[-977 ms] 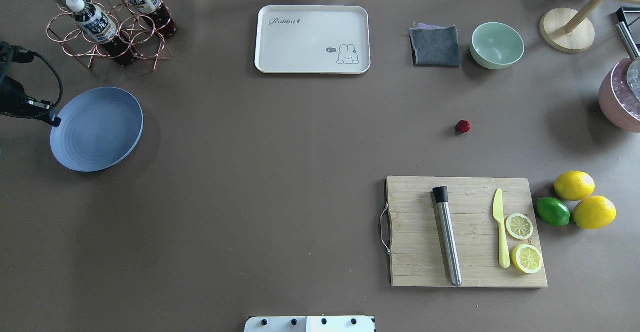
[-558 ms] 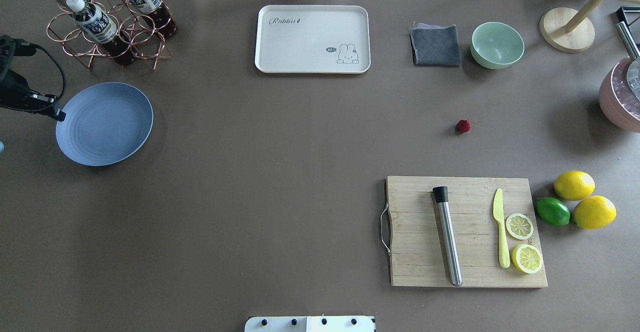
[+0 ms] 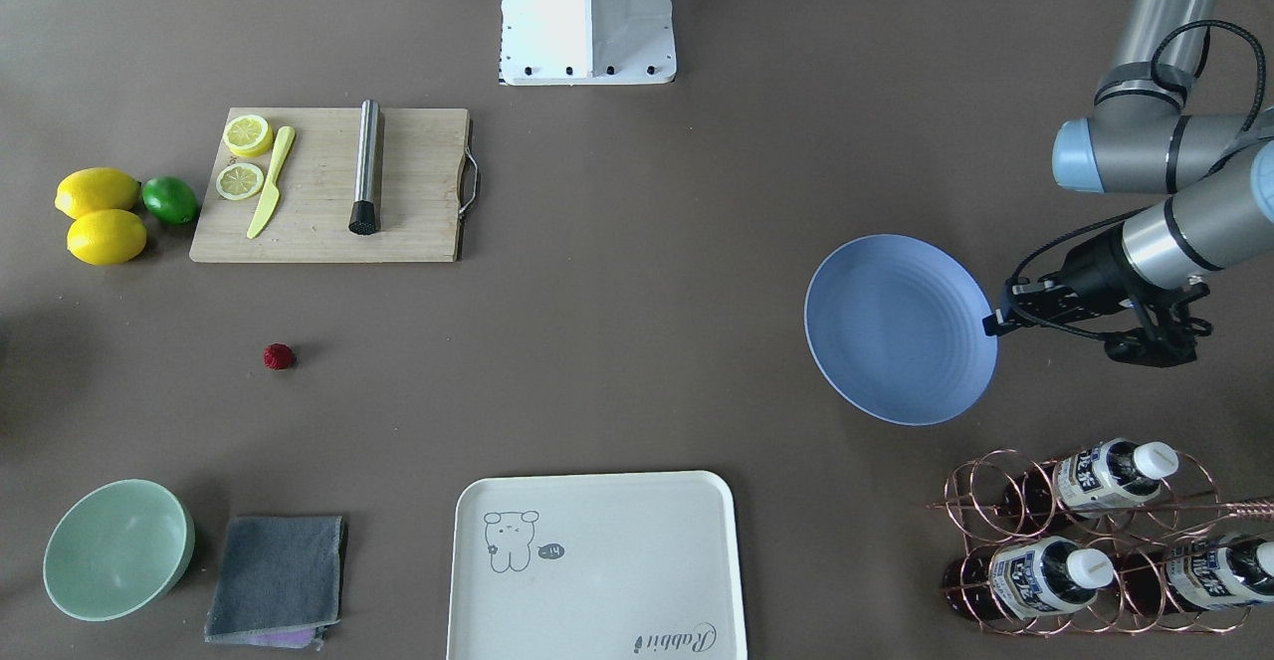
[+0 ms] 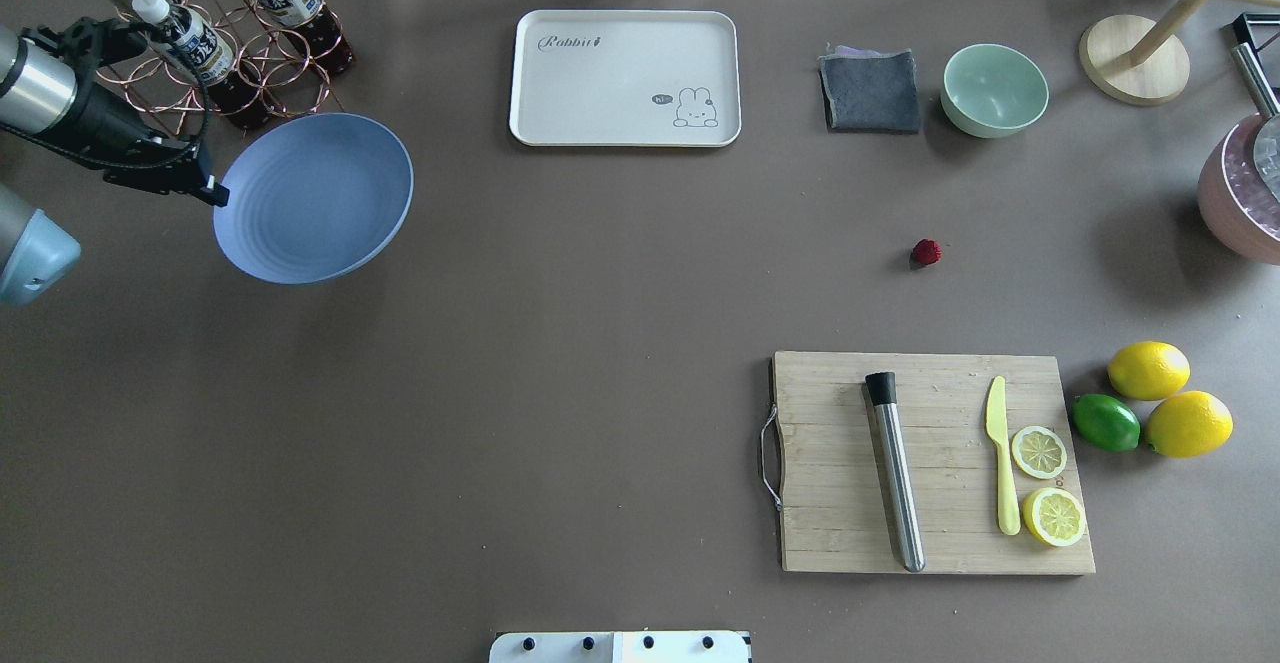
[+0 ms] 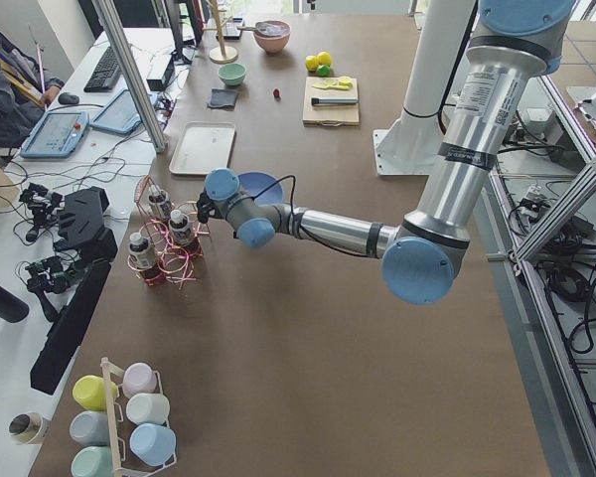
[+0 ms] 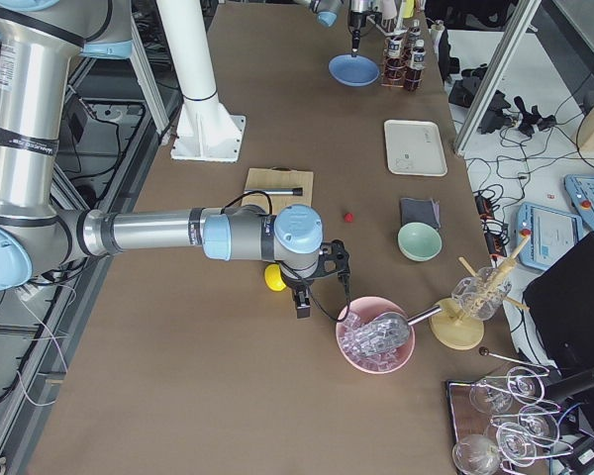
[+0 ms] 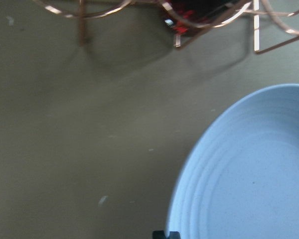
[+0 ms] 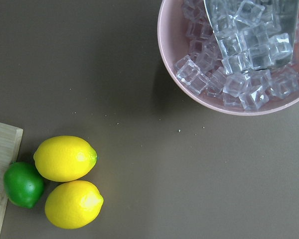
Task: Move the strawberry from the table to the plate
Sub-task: 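Slide the light blue plate with the left gripper toward the table center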
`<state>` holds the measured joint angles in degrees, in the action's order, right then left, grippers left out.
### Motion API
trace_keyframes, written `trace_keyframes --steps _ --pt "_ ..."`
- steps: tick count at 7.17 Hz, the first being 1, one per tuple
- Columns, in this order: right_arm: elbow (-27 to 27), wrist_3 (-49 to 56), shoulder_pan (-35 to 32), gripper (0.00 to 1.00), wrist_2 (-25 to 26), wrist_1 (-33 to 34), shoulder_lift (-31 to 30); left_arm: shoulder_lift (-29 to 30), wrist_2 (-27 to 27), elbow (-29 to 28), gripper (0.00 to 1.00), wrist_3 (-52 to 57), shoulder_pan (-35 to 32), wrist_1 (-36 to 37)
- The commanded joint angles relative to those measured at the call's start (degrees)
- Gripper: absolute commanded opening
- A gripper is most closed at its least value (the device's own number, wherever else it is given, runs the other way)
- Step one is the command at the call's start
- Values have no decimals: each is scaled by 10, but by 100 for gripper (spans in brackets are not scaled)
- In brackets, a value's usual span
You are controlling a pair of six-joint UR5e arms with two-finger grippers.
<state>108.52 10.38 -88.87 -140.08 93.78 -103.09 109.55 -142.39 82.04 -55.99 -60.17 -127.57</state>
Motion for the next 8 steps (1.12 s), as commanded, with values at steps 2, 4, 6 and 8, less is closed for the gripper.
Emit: trace_keyframes --steps 2,4,6,8 --pt "-5 1 0 100 0 0 1 100 120 22 0 -169 142 4" --pt "-5 0 0 100 0 1 1 137 191 17 0 -207 209 7" --pt "-8 -2 1 100 0 1 1 144 231 17 0 -208 244 7" --pt "-8 -4 1 100 -1 1 3 143 257 15 0 -208 262 7"
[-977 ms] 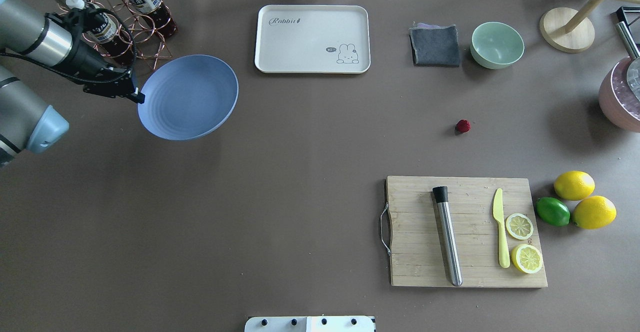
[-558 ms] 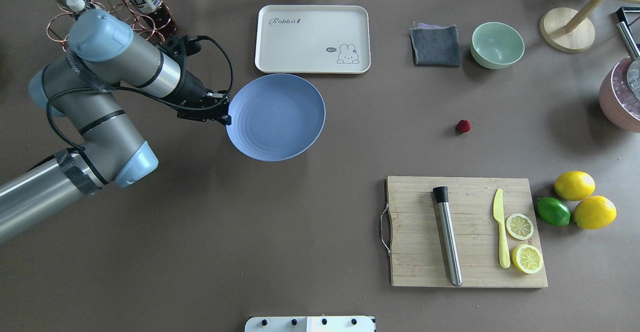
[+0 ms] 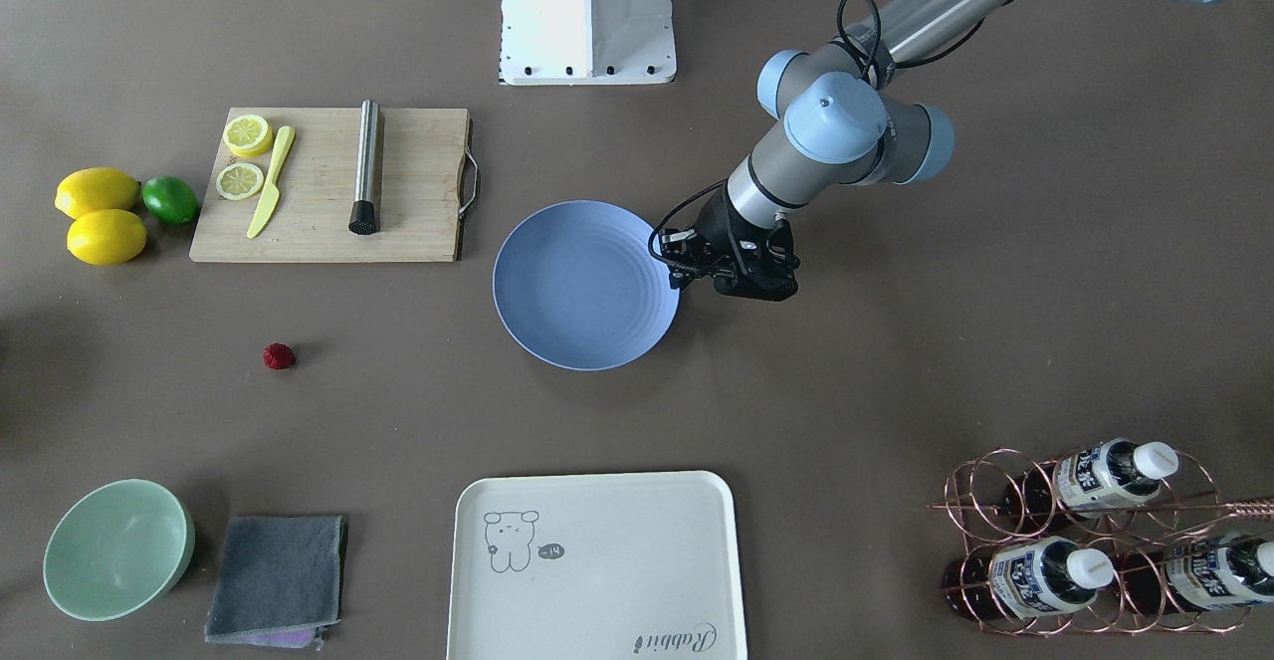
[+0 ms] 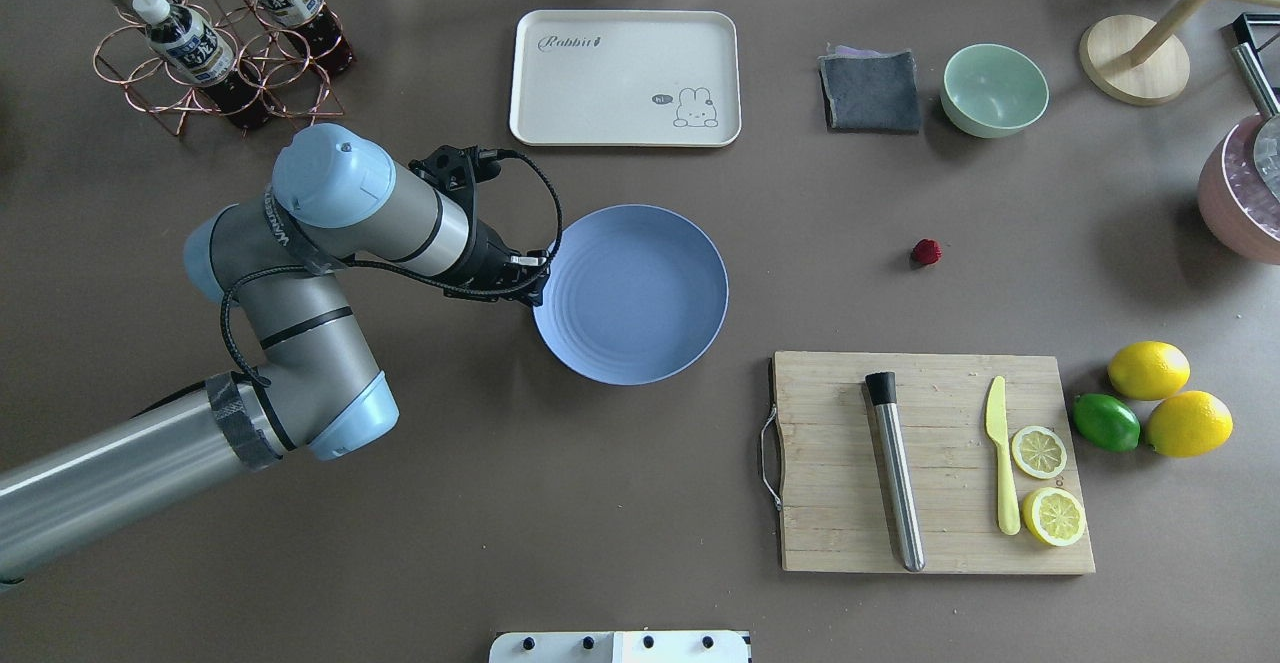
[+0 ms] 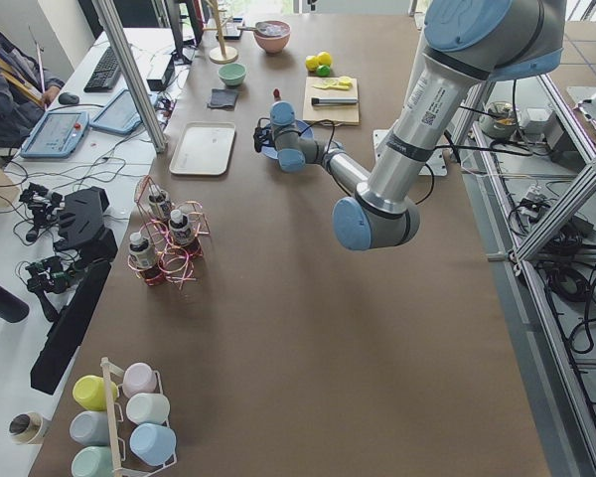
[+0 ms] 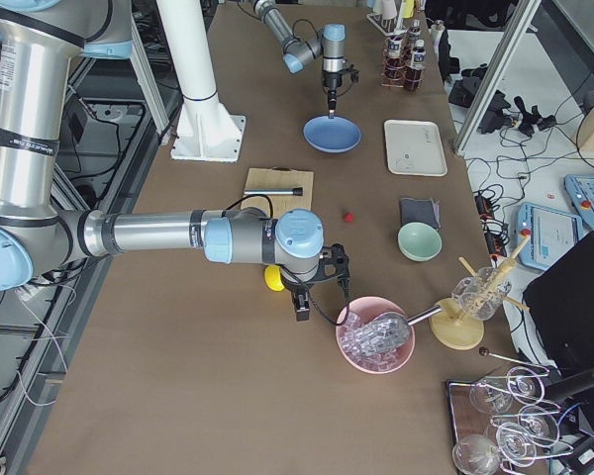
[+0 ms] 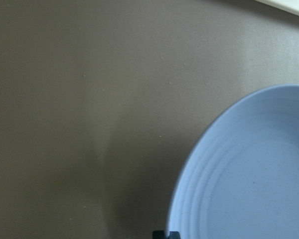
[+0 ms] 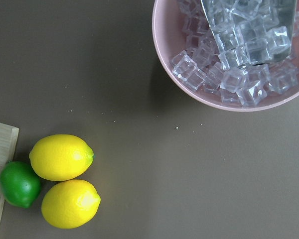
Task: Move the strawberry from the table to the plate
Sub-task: 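Slide the light blue plate with the left gripper toward the table center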
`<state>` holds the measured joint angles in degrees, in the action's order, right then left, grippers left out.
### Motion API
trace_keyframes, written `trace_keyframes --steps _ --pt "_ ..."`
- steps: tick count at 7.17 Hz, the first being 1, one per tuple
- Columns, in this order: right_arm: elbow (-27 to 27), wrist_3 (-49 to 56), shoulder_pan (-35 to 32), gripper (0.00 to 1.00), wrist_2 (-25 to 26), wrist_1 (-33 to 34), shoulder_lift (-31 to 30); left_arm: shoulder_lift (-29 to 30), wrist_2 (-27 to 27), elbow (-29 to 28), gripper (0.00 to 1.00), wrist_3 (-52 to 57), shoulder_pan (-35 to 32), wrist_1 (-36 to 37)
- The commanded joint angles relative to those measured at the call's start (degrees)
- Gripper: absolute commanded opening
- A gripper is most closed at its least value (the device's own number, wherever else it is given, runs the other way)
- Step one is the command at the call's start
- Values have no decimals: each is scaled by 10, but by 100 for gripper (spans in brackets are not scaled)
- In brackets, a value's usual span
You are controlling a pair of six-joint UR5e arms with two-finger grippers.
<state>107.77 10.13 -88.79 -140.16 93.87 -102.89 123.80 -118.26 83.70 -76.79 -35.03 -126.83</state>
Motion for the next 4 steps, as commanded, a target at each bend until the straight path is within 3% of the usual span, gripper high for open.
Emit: trace_keyframes --steps 1,2,3,4 --pt "0 -2 0 100 0 0 2 -1 21 0 0 0 12 0" --pt "0 -3 1 100 0 0 5 -4 22 -2 26 -1 13 0" --pt "0 -2 5 100 0 0 7 -7 36 -1 31 0 13 0" --pt "1 -4 17 100 -10 -1 10 -6 36 1 45 -2 13 0"
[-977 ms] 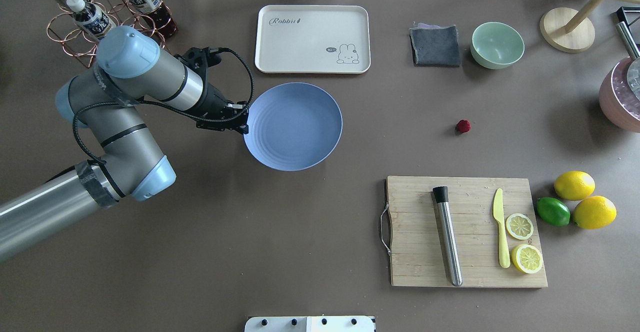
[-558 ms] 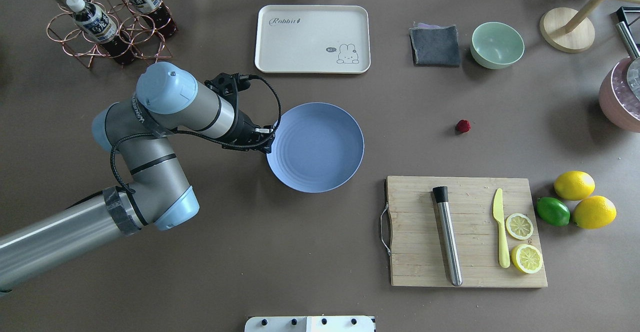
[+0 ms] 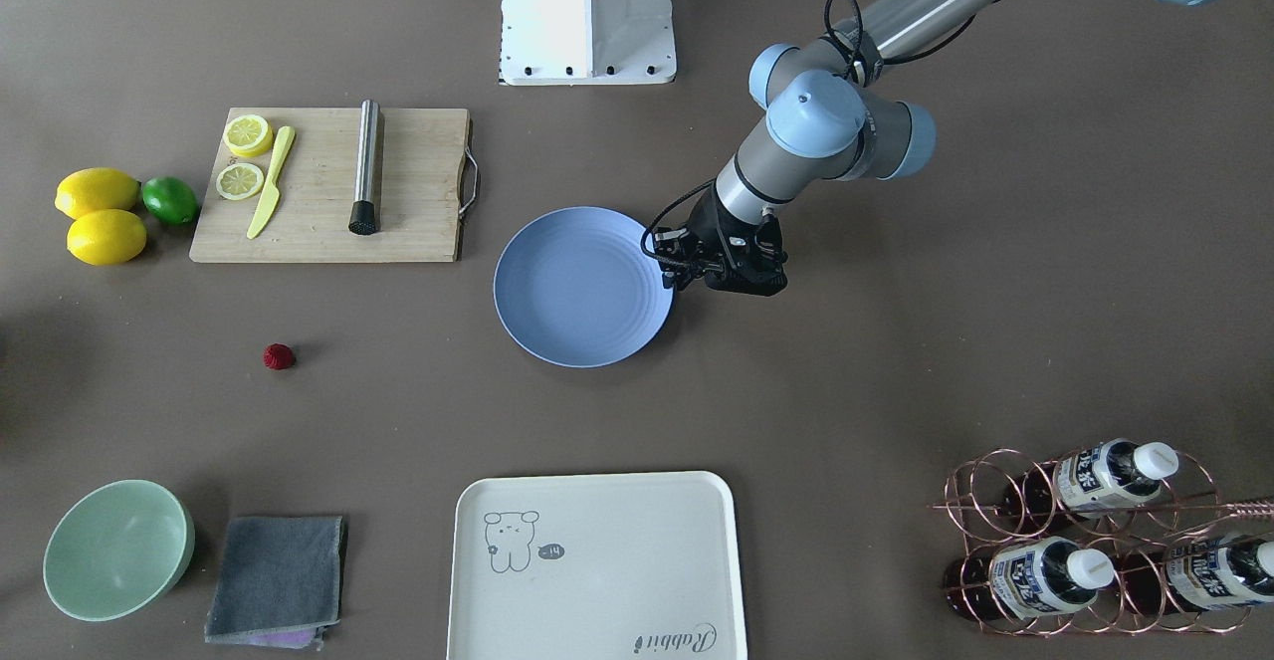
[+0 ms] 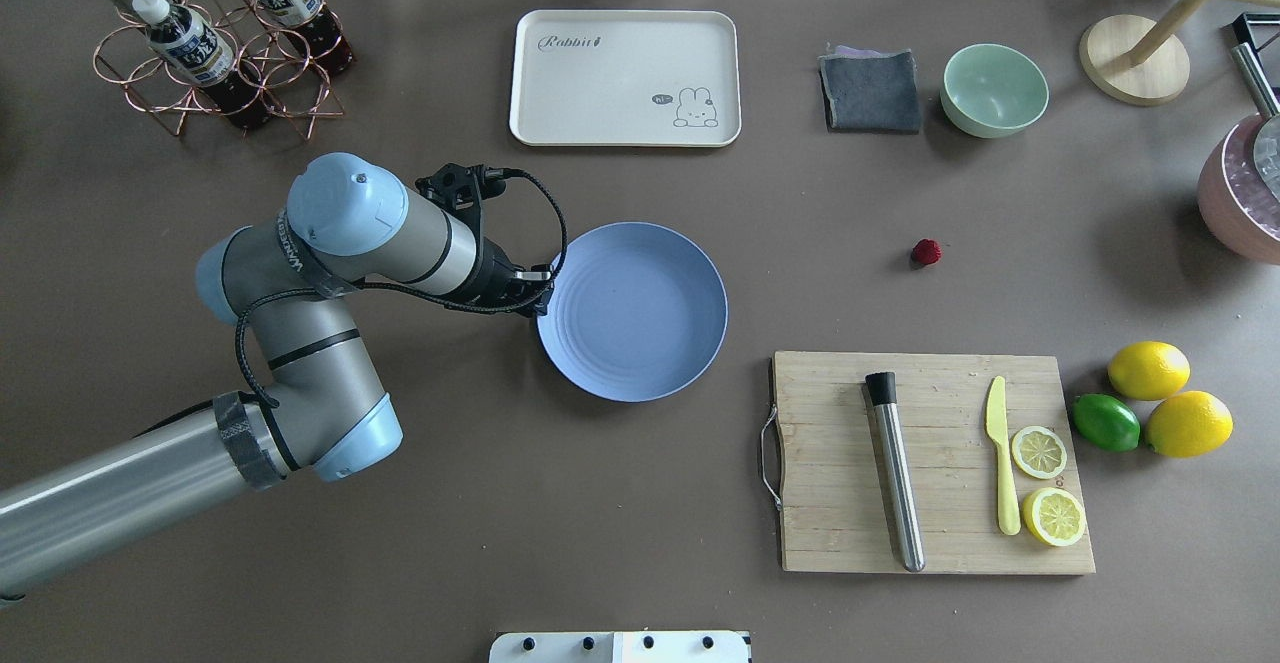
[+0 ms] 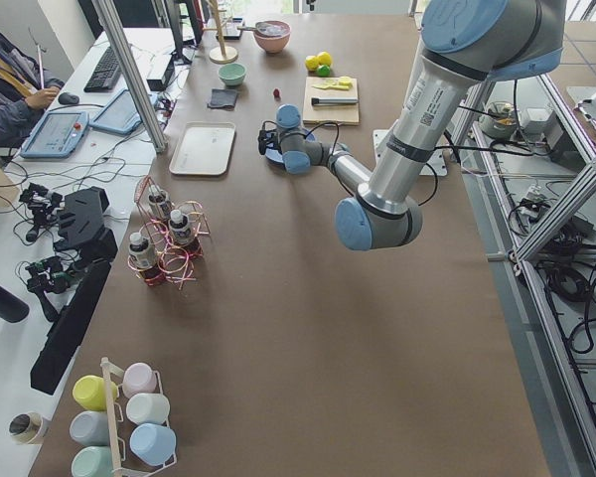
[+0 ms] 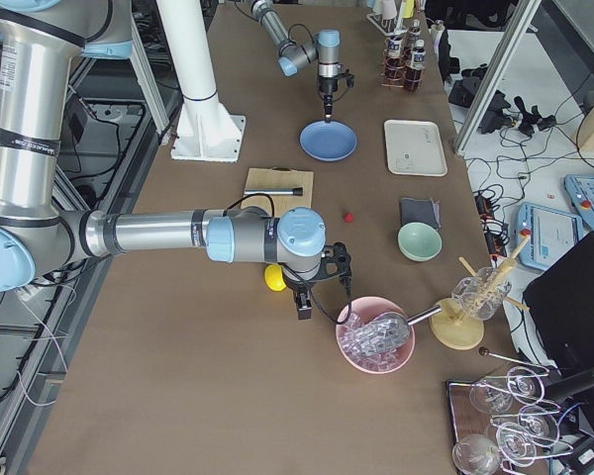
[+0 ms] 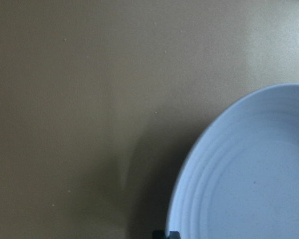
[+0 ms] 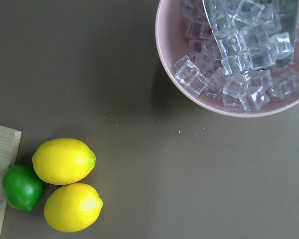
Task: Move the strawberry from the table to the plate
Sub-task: 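Slide the light blue plate with the left gripper toward the table center, then release the plate and withdraw the left gripper while the right gripper reaches toward the strawberry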
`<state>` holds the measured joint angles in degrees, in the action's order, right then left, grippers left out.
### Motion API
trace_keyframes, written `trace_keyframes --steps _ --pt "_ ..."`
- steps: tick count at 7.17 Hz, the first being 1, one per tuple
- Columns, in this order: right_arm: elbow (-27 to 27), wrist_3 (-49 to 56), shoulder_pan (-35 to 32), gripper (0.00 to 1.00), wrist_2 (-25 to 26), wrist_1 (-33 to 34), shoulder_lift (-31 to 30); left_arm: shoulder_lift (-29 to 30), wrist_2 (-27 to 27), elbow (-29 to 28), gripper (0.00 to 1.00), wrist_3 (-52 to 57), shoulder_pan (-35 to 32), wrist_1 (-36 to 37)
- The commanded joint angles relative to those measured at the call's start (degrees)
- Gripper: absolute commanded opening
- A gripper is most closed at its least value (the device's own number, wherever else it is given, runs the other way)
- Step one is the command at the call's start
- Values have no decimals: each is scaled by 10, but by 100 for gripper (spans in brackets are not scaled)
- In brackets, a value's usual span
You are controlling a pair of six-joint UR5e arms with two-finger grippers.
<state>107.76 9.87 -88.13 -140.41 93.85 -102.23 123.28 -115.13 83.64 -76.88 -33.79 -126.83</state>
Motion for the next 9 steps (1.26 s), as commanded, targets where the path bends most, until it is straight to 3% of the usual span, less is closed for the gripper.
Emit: trace_keyframes --steps 1,2,4,6,8,9 --pt "-1 -40 23 100 -11 0 43 -1 5 6 95 -12 -4 1" --pt "-1 -111 45 100 -12 0 92 -11 -1 23 96 -12 -19 2" --pt "-5 -238 143 100 -4 -1 166 -77 -39 124 96 -2 -62 53" --pt "-9 -344 227 99 49 -1 225 -163 -81 234 96 63 -106 121" --pt "-57 -442 320 99 120 -25 300 -252 -100 287 96 151 -144 135" --pt "-120 -495 355 98 143 -109 313 -271 -125 289 96 181 -171 135"
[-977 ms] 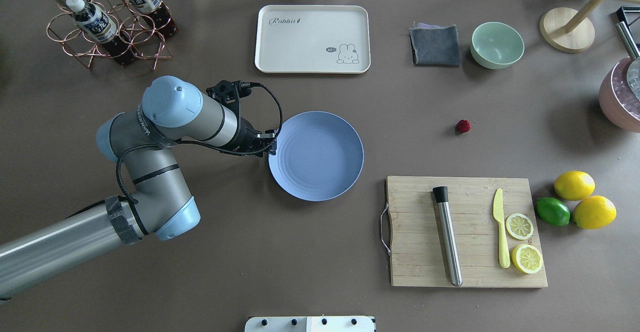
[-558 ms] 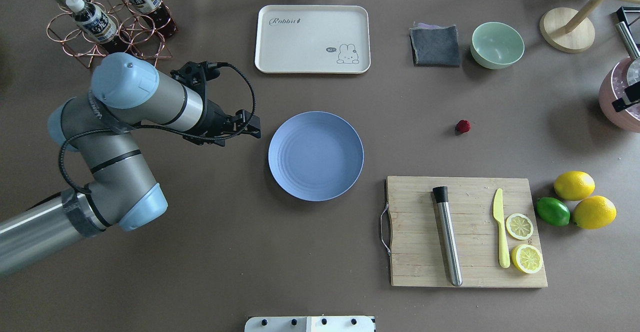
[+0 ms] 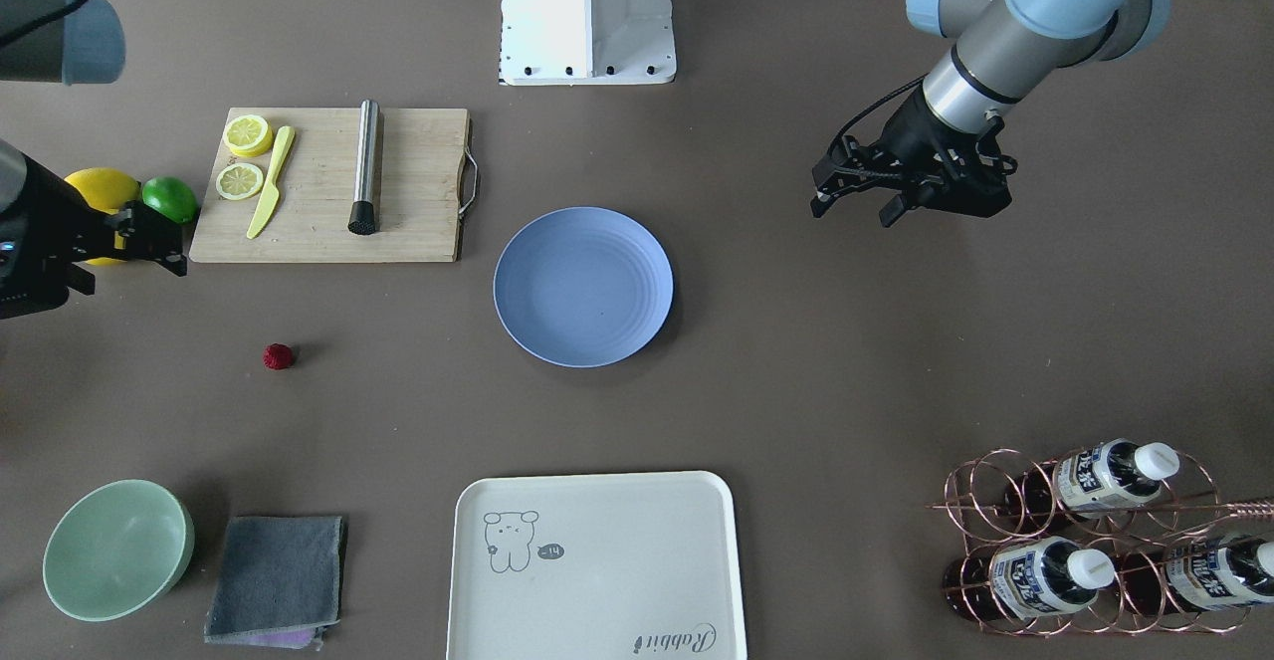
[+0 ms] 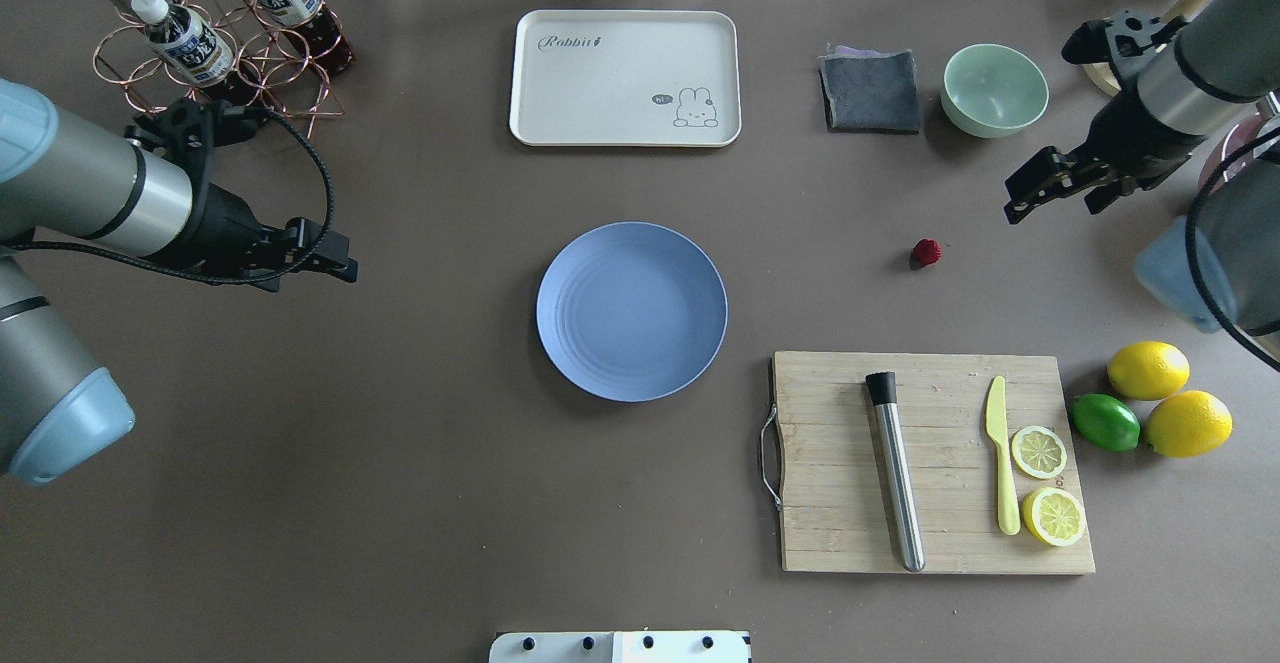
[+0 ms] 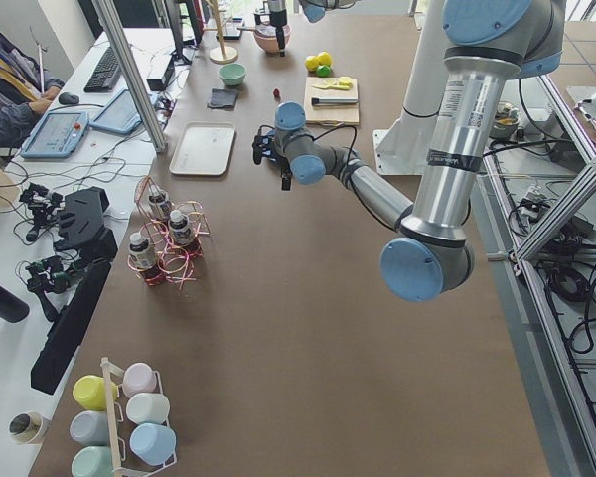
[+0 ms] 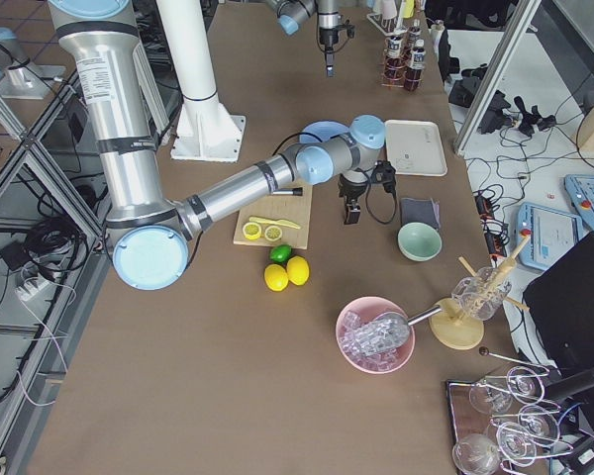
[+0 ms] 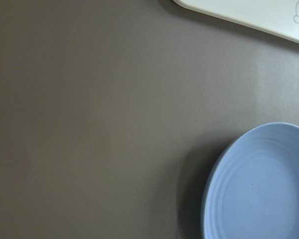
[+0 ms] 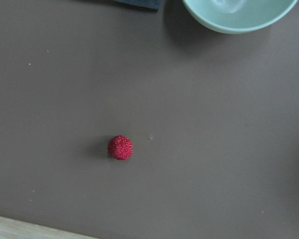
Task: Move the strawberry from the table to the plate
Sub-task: 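Release the plate and withdraw the left gripper while the right gripper reaches toward the strawberry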
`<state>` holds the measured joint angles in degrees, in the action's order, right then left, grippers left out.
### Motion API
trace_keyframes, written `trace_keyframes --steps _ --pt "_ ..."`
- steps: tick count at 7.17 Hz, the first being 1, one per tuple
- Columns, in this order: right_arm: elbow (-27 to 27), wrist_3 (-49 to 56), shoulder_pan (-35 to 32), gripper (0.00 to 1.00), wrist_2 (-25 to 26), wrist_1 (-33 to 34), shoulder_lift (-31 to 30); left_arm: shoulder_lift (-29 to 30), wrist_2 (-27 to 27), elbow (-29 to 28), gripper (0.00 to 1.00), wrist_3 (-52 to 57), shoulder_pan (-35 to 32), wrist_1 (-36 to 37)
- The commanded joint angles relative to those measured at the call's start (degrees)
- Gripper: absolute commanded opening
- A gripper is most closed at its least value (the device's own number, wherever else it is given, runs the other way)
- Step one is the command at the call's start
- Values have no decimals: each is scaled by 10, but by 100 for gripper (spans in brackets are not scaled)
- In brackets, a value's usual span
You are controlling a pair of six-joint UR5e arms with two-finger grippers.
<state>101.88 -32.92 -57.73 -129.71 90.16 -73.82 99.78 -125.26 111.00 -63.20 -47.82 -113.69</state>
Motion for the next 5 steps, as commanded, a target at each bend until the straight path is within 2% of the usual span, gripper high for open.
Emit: trace_keyframes --steps 1,2,4,5 --pt "-146 -76 62 97 41 -185 32 -39 -24 12 96 54 -34 4" --pt "-195 -93 68 95 44 -230 45 -39 -24 12 96 54 -34 4" --pt "-201 -114 90 90 77 -231 54 -42 -24 14 96 54 -34 3" --pt "-199 -113 89 64 77 -232 47 -42 -24 13 96 54 -34 3"
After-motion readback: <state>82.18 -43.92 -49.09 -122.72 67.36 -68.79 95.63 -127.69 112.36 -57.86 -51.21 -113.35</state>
